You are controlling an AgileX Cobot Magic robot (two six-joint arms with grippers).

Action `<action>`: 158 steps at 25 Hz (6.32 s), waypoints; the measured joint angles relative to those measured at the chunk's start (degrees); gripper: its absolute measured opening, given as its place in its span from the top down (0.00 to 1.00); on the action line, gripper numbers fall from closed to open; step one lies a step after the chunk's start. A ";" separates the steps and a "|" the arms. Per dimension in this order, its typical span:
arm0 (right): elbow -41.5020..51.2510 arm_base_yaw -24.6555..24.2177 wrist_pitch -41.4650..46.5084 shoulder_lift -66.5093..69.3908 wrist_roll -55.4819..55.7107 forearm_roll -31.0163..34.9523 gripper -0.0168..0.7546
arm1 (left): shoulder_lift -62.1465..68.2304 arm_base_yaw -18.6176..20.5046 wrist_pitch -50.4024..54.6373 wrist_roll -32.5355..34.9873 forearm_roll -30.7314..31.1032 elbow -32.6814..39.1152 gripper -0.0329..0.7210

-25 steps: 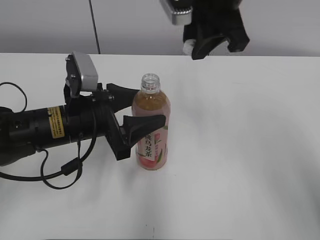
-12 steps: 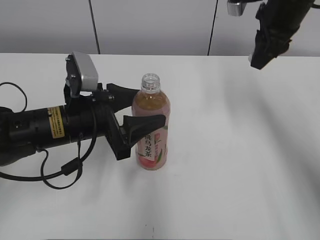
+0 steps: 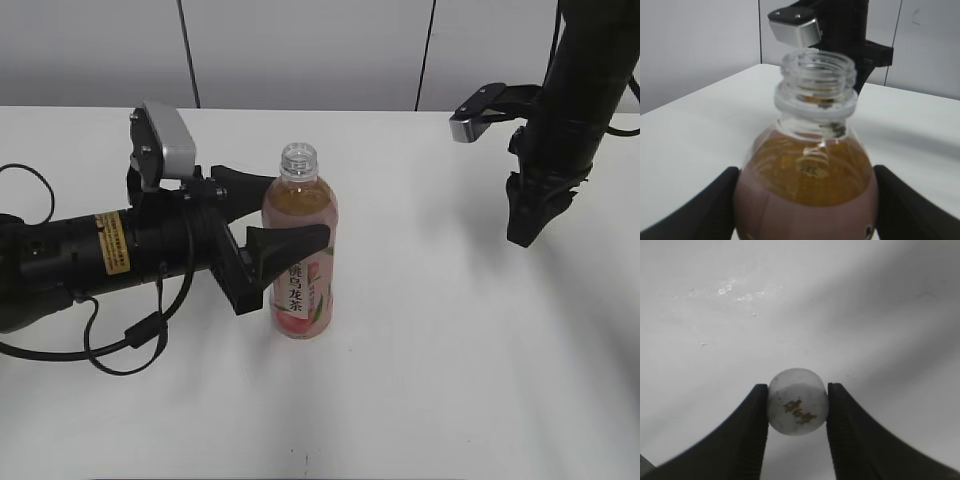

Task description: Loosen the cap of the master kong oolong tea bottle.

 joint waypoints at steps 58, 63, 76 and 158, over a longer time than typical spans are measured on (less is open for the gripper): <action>16.02 -0.06 2.19 -56.69 40.26 -15.19 0.24 | 0.07 0.00 1.25 -0.19 -4.89 0.00 0.33; 28.61 -0.06 2.39 -71.71 40.26 -12.48 0.24 | 0.07 0.00 1.25 -0.19 -4.95 0.00 0.33; 54.71 -0.06 -5.48 -99.46 41.93 -8.72 0.24 | 0.09 0.00 1.25 -0.09 -5.06 0.00 0.33; 60.10 -0.06 -20.49 -103.12 45.31 -6.42 0.24 | -2.68 0.00 -1.74 0.20 -6.87 0.00 0.17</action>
